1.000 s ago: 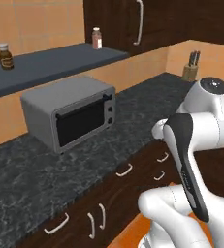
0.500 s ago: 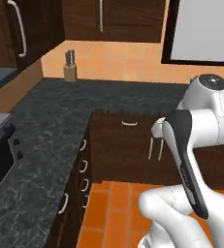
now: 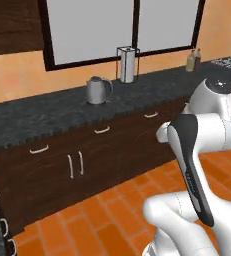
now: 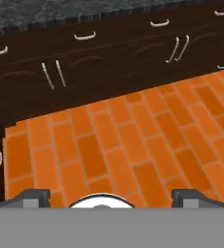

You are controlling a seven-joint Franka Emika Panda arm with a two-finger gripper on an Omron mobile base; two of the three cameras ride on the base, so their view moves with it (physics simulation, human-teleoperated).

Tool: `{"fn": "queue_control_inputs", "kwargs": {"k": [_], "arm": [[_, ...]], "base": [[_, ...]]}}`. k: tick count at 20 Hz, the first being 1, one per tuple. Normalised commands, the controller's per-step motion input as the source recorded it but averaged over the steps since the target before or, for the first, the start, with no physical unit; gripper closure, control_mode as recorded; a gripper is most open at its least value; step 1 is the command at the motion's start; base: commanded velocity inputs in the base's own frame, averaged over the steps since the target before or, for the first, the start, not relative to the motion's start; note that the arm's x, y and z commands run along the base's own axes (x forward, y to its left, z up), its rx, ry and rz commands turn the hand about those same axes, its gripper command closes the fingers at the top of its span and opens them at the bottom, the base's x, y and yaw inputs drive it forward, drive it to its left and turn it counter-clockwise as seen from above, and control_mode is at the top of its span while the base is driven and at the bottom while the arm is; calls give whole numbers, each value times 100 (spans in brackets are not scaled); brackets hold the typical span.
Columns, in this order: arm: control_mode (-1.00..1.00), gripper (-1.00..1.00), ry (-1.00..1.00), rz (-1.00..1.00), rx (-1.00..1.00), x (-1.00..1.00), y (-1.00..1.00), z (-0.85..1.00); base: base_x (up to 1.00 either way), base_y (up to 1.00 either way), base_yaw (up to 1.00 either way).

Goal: Navigate to the stand mixer.

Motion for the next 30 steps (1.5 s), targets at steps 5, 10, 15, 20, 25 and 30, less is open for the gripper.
{"fn": "queue_control_inputs", "kwargs": {"k": [5,10,15,20,25,30], "arm": [[100,-100,0,0,0,0,0,0],[100,-100,0,0,0,0,0,0],[100,-100,0,0,0,0,0,0],[100,-100,0,0,0,0,0,0],[100,-100,0,0,0,0,0,0],[100,-100,0,0,0,0,0,0]], "base": [[0,-15,-96],[0,-20,-94],[0,-43,-86],[4,3,-91],[10,34,-93],[34,64,-77]]}}
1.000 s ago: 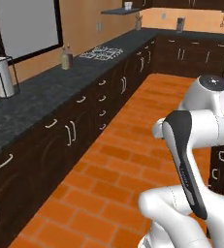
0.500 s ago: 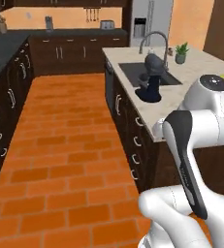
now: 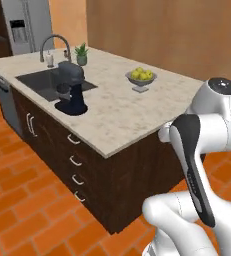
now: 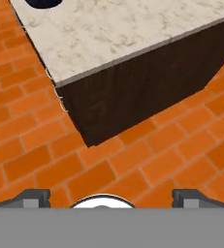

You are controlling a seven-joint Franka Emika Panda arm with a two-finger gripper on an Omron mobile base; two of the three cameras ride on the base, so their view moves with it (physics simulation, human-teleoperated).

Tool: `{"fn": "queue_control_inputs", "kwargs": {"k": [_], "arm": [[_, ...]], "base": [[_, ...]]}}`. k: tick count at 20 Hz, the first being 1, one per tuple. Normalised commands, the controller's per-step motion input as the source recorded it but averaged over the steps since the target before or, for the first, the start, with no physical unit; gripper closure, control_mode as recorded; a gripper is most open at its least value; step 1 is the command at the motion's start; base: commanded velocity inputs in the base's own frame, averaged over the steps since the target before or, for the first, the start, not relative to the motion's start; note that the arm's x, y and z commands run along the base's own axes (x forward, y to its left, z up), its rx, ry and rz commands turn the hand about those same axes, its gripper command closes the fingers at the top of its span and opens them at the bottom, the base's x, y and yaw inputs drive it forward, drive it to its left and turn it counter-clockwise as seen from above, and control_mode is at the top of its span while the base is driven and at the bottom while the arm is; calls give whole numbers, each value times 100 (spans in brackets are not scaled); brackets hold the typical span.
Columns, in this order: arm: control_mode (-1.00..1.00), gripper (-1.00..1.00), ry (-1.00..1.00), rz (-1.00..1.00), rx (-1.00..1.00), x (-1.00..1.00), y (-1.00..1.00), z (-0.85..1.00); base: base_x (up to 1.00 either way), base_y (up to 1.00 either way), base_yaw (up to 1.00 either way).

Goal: Navigate to the stand mixer.

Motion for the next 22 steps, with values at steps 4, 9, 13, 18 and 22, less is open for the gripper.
{"fn": "queue_control_inputs", "kwargs": {"k": [4,9,13,18,22], "arm": [[100,-100,0,0,0,0,0,0],[100,-100,0,0,0,0,0,0],[100,-100,0,0,0,0,0,0],[100,-100,0,0,0,0,0,0],[100,-100,0,0,0,0,0,0]], "base": [[27,98,-61],[21,100,-58],[35,80,-68],[16,90,-65],[-80,98,-60]]}}
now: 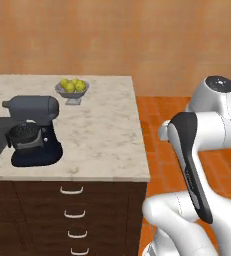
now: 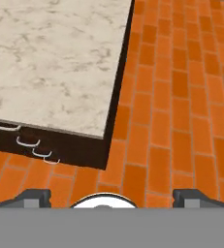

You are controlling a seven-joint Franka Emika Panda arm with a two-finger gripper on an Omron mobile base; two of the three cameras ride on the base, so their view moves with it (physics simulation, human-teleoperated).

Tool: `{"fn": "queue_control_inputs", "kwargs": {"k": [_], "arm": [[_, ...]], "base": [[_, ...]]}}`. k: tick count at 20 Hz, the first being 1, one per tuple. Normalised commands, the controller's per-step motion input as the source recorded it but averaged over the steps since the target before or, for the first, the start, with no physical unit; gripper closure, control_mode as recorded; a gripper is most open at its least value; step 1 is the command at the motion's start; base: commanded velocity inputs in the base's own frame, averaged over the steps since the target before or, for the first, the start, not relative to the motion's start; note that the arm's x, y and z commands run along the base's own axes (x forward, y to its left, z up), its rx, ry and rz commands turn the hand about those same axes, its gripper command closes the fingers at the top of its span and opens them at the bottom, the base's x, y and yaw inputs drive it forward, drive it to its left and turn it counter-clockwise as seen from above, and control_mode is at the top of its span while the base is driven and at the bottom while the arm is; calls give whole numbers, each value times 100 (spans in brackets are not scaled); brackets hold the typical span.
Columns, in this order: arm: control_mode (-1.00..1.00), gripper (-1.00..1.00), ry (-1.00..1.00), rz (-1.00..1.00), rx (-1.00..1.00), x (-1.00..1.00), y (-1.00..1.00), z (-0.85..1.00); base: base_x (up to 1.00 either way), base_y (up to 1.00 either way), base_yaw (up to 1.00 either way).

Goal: Navigate to the stand mixer.

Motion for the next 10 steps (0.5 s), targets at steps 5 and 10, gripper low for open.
{"fn": "queue_control_inputs", "kwargs": {"k": [5,10], "arm": [[100,-100,0,0,0,0,0,0],[100,-100,0,0,0,0,0,0]], "base": [[-70,100,-44],[-3,100,-33]]}}
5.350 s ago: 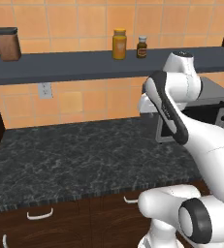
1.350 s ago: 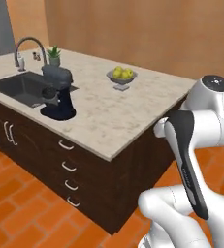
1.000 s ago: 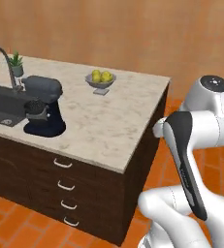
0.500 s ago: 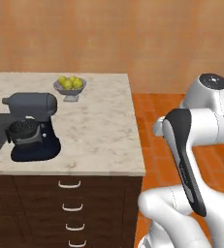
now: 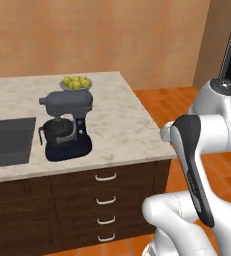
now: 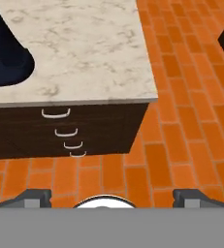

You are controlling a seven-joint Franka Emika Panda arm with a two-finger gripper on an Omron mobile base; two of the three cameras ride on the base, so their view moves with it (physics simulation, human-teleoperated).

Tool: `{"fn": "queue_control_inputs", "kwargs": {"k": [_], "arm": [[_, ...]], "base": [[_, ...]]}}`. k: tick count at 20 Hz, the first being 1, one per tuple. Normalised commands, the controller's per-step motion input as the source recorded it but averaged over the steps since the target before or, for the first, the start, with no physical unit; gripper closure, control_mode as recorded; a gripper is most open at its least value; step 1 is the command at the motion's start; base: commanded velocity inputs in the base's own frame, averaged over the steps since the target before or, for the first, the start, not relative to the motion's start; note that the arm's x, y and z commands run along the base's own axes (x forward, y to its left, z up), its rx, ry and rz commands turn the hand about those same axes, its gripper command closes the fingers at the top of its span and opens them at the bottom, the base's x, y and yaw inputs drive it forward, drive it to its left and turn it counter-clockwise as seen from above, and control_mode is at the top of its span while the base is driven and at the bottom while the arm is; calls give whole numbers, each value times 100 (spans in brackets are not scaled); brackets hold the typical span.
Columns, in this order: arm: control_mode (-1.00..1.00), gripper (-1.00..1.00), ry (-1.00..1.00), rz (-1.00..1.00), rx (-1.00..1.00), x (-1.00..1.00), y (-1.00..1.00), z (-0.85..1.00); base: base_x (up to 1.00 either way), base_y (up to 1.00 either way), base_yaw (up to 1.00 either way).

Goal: Navigate to the stand mixer.

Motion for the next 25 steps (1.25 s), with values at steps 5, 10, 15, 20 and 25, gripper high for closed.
{"fn": "queue_control_inputs", "kwargs": {"k": [5,10,15,20,25], "arm": [[100,-100,0,0,0,0,0,0],[100,-100,0,0,0,0,0,0],[100,-100,0,0,0,0,0,0],[100,-100,0,0,0,0,0,0],[100,-100,0,0,0,0,0,0]], "base": [[31,100,-28],[90,92,-5],[77,45,5],[93,-25,39],[74,-14,49]]}}
